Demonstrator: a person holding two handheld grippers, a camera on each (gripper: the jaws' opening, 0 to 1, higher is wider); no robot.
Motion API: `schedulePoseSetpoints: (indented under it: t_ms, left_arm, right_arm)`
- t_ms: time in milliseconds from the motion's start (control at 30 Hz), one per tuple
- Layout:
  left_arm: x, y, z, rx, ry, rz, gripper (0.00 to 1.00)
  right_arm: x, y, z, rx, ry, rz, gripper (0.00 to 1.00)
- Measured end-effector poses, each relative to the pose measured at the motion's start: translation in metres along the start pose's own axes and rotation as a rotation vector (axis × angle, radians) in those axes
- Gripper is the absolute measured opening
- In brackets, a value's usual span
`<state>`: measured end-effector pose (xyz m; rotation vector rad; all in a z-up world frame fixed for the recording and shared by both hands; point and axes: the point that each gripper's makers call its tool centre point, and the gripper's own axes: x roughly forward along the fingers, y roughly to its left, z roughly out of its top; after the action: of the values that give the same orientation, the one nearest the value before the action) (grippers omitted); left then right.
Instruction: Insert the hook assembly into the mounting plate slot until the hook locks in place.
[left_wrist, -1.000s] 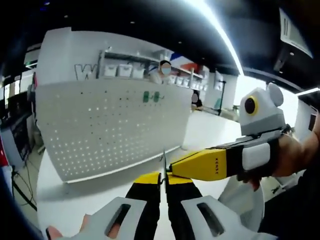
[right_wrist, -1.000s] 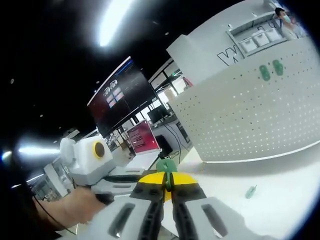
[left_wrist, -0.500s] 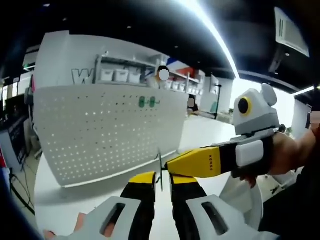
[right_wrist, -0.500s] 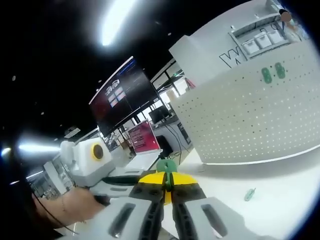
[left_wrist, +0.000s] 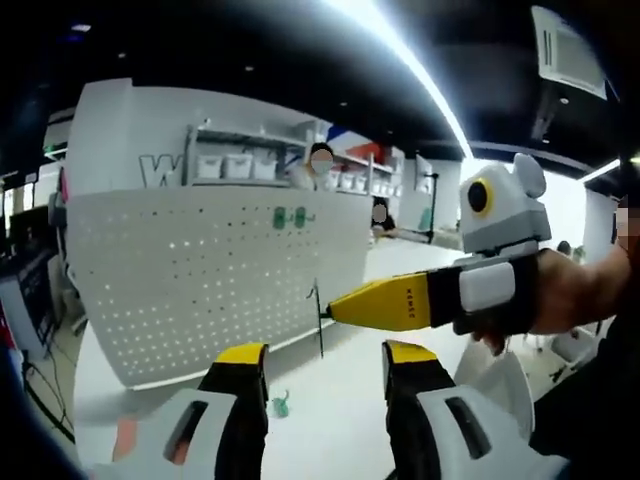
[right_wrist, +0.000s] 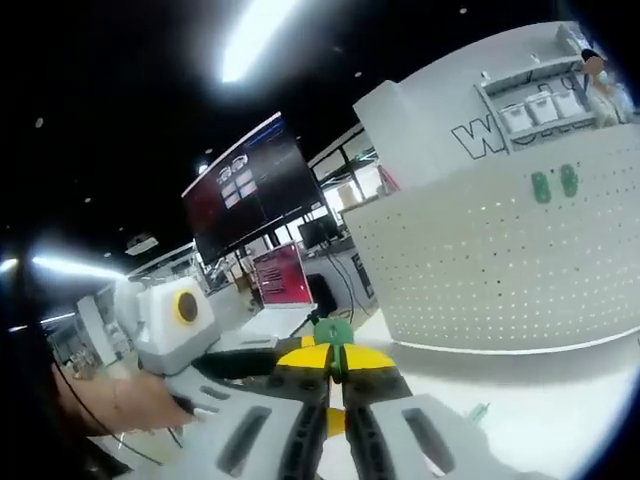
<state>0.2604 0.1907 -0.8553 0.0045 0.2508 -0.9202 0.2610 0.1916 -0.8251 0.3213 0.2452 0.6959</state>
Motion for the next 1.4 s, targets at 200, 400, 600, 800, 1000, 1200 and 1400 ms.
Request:
schedulePoseSetpoints:
  t_ms: [200, 400, 600, 800, 1000, 1200, 1400]
  left_arm:
    - [-0.007, 0.002, 0.004, -0.095, -0.051, -0.012, 0.57]
    - [-0.011, 0.003, 0.008, -0.119, -0.078, -0.015, 0.65]
    - [-0.011, 0.002, 0.008, -0.154, -0.082, -0.014, 0.73]
    - [-0.013, 0.010, 0.008, -0.135, -0.083, 0.037, 0.83]
    - [-0.013, 0.010, 0.011, -0.147, -0.088, 0.032, 0.84]
    - [-0.012, 0.003, 0.011, -0.159, -0.087, -0.005, 0.86]
    - [-0.007, -0.005, 0.008, -0.164, -0.090, -0.028, 0.91]
  right_arm:
    - [-0.001, -0.007, 0.006, -0.006, -0.010, -0.007, 0.01]
    - [-0.001, -0.011, 0.009, -0.067, -0.006, -0.010, 0.01]
    - [0.001, -0.013, 0.005, -0.105, -0.009, -0.015, 0.01]
    - [0.004, -0.014, 0.002, -0.125, -0.019, -0.018, 0.01]
    - [0.007, -0.017, 0.004, -0.162, -0.028, -0.025, 0.01]
    - [0.008, -0.027, 0.007, -0.183, -0.034, -0.050, 0.01]
    - [0.008, -0.041, 0.010, -0.209, -0.042, -0.086, 0.01]
